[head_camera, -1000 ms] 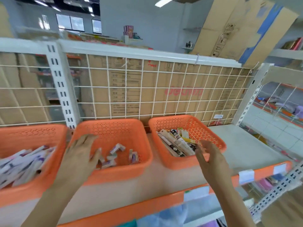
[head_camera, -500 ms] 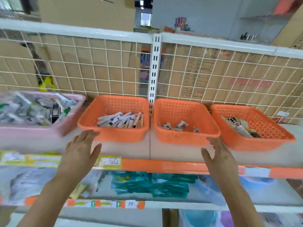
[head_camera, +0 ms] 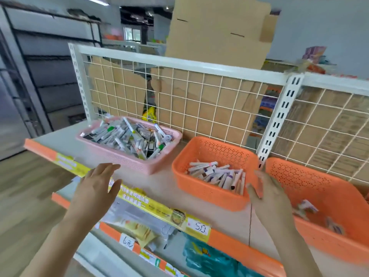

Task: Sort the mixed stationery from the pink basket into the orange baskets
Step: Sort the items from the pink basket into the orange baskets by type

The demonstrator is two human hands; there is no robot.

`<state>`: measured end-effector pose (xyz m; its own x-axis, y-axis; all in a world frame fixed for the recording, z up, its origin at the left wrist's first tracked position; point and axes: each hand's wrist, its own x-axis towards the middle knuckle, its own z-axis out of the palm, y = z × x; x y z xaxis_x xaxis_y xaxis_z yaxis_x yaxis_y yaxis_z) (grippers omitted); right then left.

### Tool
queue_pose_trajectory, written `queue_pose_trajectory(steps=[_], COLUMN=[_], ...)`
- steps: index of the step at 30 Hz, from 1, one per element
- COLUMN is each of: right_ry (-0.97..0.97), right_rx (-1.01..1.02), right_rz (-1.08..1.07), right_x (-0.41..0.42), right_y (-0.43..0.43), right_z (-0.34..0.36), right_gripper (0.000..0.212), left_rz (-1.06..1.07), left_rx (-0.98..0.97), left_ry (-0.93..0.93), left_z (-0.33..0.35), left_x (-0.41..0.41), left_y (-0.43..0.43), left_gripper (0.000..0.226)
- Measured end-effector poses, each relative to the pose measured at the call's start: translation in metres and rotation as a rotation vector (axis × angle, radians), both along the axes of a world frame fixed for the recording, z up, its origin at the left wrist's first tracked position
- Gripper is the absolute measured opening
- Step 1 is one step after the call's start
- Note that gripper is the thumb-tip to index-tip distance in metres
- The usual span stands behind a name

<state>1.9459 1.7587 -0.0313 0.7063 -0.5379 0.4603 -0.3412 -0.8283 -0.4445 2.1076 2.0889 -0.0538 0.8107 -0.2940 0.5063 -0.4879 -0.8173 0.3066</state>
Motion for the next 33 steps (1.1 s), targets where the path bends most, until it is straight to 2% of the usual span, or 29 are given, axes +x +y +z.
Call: queue_pose_trajectory(steps=[11, 16, 29, 31, 33], right_ry=[0.054, 0.094, 0.140, 0.152, 0.176], right_rx=[0.047, 0.036, 0.057, 0.027, 0.012], right_rz=[0.238, 0.300, 0.229, 0.224, 0.210], right_x=[0.117, 0.151, 0.267, 0.286, 0.304], right_y=[0.013, 0.032, 0.111, 0.126, 0.142], right_z=[0.008, 0.004, 0.007, 0.007, 0.007], right_gripper=[0.040, 0.040, 0.035, 0.036, 0.039], left_rz=[0.162, 0.158, -0.015, -0.040, -0.022], left_rx=[0.019, 0.021, -0.010, 0.030, 0.154], left_ry=[0.002, 0.034, 0.192, 0.205, 0.252], left_z=[0.006, -0.002, 0.003, 0.004, 0.004], left_x=[0.054, 0.086, 0.250, 0.271, 0.292], left_y=[0.021, 0.027, 0.042, 0.040, 0.035], left_gripper=[0.038, 0.038, 0.032, 0.037, 0.041])
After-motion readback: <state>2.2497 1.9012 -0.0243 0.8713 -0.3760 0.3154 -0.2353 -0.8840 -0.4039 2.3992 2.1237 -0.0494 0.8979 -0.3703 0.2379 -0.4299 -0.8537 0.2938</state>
